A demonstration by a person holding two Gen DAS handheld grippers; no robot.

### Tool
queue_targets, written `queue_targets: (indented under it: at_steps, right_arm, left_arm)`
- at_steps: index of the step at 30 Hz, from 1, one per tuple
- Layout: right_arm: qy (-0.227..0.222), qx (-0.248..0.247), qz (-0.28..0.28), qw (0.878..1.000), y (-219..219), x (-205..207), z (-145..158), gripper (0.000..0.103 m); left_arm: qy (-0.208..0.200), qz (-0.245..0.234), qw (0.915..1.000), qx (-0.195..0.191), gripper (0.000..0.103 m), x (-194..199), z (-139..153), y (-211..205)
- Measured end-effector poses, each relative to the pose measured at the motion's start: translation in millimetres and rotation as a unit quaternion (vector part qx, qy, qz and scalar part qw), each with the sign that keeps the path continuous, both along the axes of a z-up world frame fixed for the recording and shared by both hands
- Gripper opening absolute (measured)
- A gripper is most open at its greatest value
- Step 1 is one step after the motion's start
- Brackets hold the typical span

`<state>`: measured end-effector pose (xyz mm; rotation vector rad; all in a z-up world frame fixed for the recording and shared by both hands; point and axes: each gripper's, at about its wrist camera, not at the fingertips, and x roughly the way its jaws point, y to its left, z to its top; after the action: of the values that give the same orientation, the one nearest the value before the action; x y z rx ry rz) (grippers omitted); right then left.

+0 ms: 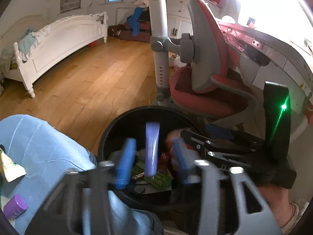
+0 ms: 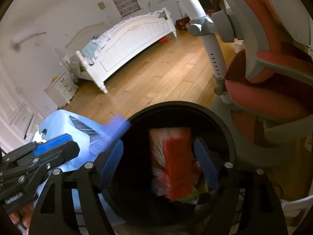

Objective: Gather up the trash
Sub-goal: 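Carry both items to the black bin and open both tools to drop them, then grasp the green Doublemint gum pack with the left tool while the right tool grasps the cream snack bag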

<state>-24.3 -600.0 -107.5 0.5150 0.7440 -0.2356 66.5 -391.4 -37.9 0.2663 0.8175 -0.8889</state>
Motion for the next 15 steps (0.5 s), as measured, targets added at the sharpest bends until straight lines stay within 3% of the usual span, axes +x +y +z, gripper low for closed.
queue_targets:
  at_steps: [7,15]
  right_arm:
    - [0.006,-0.002,0.014,1.000,15,1,4,0.079]
    - [-0.006,-0.010,0.085,0.996,65,30,25,0.079]
  left_arm:
    - [-0.011,0.016,0.9997,-0.013,0.072,-2,10,24]
    - [-0.031,0.092,0.9952,-0.011,0.082,16,21,109]
